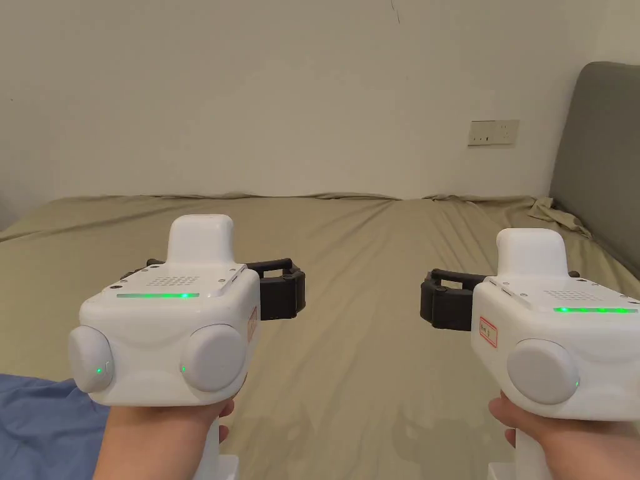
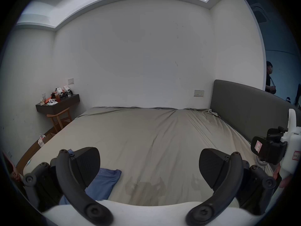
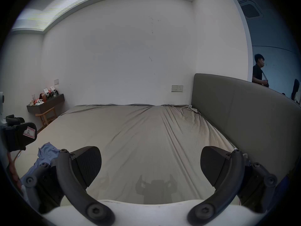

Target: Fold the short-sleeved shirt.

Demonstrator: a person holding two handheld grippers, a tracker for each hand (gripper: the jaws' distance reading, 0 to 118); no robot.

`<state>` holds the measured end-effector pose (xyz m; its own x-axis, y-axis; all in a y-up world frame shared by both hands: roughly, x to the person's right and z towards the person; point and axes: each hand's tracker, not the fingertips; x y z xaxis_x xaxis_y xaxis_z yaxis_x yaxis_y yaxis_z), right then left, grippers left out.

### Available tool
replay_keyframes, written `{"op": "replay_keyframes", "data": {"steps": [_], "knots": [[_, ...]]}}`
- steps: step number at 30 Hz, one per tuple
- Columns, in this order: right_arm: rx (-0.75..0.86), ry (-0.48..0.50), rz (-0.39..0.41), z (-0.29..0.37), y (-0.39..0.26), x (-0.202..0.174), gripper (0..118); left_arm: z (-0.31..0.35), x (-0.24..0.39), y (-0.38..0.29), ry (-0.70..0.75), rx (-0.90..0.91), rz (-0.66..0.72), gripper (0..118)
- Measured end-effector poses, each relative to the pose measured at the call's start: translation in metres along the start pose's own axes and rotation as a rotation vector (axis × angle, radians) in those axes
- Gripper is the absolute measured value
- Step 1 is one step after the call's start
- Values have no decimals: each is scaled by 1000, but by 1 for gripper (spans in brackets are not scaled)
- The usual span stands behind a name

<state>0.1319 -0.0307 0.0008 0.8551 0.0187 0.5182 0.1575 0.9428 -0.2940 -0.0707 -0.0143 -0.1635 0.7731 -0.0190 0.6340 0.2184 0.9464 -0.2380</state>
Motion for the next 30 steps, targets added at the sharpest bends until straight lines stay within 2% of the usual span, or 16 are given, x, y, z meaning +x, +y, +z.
{"op": "replay_keyframes", "data": {"steps": [5, 30], "knots": [[-5, 12, -19, -2, 0, 1, 118, 0, 1, 1, -8, 10, 2, 118], [-32, 6, -7, -6, 0, -1, 118, -4, 2, 2, 20, 17, -26, 118]]}}
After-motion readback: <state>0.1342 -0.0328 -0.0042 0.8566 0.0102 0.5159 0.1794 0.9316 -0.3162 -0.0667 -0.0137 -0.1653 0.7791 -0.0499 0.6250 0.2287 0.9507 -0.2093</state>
